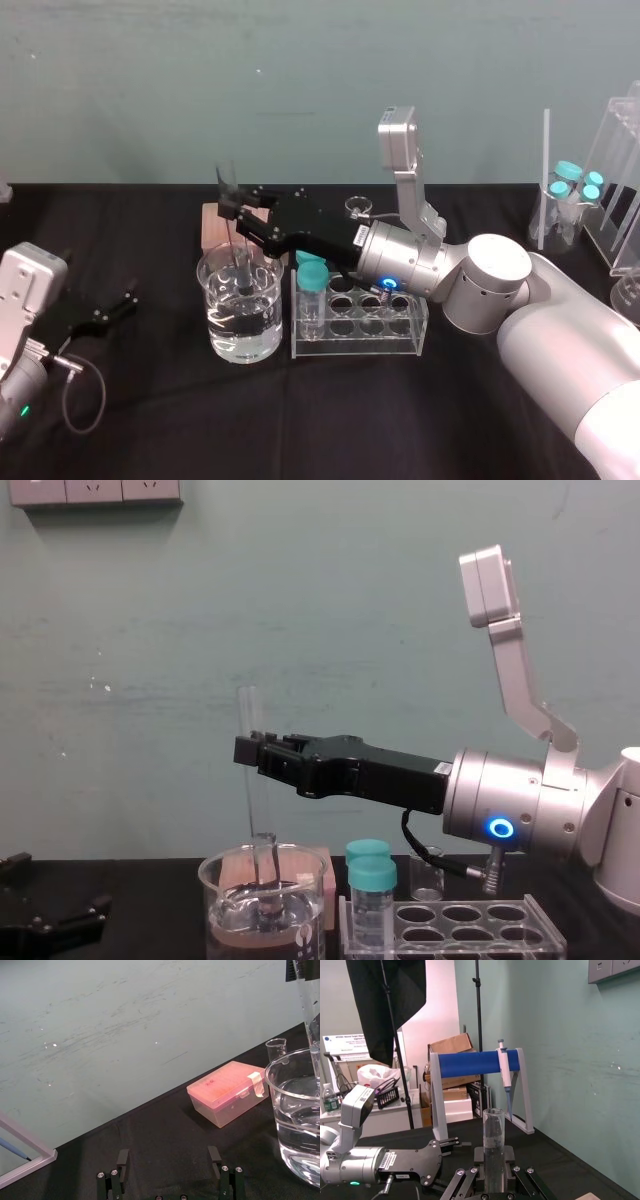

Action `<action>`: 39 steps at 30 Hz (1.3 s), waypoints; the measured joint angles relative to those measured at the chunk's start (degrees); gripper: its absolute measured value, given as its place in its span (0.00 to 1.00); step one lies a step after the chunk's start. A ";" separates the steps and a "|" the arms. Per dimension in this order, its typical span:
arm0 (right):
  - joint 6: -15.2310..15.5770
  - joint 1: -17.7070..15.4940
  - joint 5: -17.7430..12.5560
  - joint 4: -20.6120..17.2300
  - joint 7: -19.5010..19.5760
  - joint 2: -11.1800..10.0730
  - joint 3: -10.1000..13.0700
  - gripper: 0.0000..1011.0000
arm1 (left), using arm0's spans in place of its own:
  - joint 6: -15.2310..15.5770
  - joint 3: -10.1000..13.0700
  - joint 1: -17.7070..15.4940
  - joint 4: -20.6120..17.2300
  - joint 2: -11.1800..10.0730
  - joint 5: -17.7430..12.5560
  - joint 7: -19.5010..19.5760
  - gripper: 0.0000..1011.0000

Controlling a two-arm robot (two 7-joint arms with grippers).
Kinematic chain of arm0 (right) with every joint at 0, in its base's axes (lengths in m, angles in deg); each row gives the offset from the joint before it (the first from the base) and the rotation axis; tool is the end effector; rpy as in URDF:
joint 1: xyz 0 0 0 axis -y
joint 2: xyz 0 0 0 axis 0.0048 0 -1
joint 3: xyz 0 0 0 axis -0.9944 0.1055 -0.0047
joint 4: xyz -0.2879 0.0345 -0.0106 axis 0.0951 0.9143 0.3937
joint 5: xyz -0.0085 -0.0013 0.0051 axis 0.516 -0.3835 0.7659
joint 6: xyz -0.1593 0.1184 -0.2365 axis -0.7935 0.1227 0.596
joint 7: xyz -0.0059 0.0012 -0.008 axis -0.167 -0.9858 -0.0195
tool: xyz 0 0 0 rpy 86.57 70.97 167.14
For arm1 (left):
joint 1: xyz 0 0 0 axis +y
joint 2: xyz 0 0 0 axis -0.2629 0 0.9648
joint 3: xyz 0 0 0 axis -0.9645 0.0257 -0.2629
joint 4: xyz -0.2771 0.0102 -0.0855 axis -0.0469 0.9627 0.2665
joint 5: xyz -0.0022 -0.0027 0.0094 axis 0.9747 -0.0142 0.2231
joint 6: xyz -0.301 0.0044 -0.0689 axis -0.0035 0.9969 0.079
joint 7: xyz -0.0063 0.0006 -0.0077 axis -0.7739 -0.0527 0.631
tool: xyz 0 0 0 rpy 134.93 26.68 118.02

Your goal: Hold the test tube with one hand and immerse one end into the beaker, then return it to the test tube rack.

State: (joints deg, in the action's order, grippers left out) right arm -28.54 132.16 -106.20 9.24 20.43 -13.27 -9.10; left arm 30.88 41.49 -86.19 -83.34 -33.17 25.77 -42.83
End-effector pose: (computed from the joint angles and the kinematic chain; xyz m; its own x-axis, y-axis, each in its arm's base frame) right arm 0.5028 0.0601 -0.2520 0.9309 -0.3651 0.0147 0.3598 0.9229 0.1373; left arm 0.3581 0.0827 -0.3022 0.2922 0.8803 0.3738 -0.9553 0.2873 0.0701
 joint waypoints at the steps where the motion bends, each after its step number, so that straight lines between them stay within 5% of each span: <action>1: 0.00 0.00 -0.01 -0.01 0.01 -0.02 -0.01 0.22 | 0.00 0.00 0.00 0.00 0.00 0.00 0.00 0.99; 39: 0.25 -0.22 -0.26 -0.24 0.37 -0.15 -0.42 0.22 | 0.00 0.00 0.00 0.00 0.00 0.00 0.00 0.99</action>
State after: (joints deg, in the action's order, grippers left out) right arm -28.29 131.94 -106.47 8.99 20.80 -13.42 -9.52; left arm 30.88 41.50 -86.19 -83.34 -33.17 25.77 -42.83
